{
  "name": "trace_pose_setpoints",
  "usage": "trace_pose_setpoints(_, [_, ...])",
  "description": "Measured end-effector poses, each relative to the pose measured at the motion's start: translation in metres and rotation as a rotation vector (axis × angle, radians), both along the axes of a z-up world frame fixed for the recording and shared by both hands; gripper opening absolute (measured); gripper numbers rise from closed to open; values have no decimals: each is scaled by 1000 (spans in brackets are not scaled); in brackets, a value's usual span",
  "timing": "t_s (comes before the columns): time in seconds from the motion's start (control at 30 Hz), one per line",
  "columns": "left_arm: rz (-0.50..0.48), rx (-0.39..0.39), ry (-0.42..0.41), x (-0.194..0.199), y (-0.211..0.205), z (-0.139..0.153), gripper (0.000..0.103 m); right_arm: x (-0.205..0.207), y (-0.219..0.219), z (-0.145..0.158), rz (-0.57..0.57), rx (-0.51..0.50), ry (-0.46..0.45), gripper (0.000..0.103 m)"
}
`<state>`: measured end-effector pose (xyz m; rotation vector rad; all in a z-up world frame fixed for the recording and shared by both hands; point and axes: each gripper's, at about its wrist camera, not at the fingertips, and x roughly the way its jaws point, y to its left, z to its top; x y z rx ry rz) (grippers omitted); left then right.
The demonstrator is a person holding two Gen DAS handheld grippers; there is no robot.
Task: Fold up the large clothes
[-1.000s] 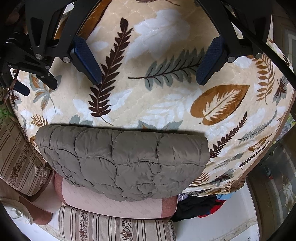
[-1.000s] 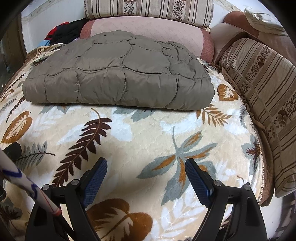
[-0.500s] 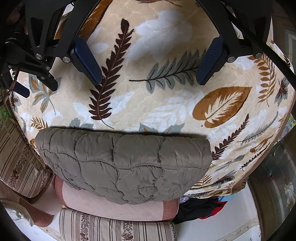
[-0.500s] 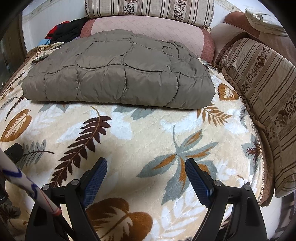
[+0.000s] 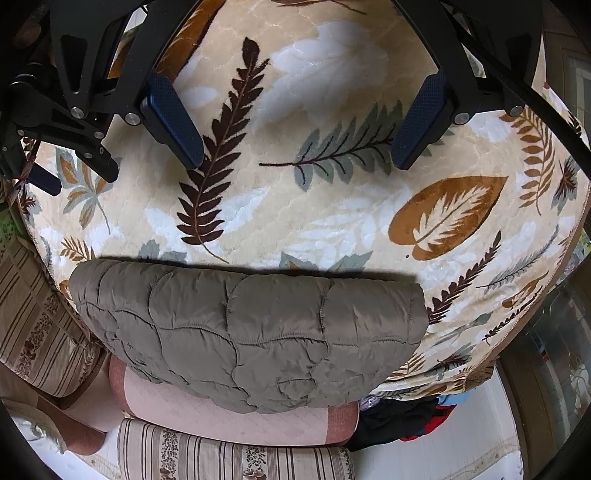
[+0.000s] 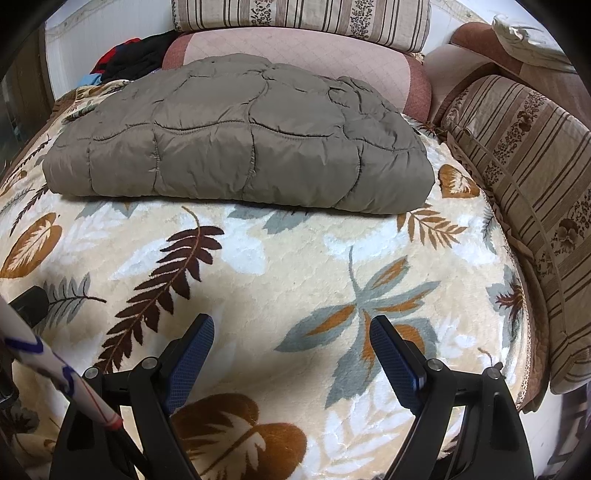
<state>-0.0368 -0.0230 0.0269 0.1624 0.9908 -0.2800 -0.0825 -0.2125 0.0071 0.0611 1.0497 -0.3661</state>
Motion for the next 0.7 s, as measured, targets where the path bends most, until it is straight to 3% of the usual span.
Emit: trace_pose_setpoints(0.7, [6,9,11,4,1,-9,101,2,1,-6,12,1,13,90])
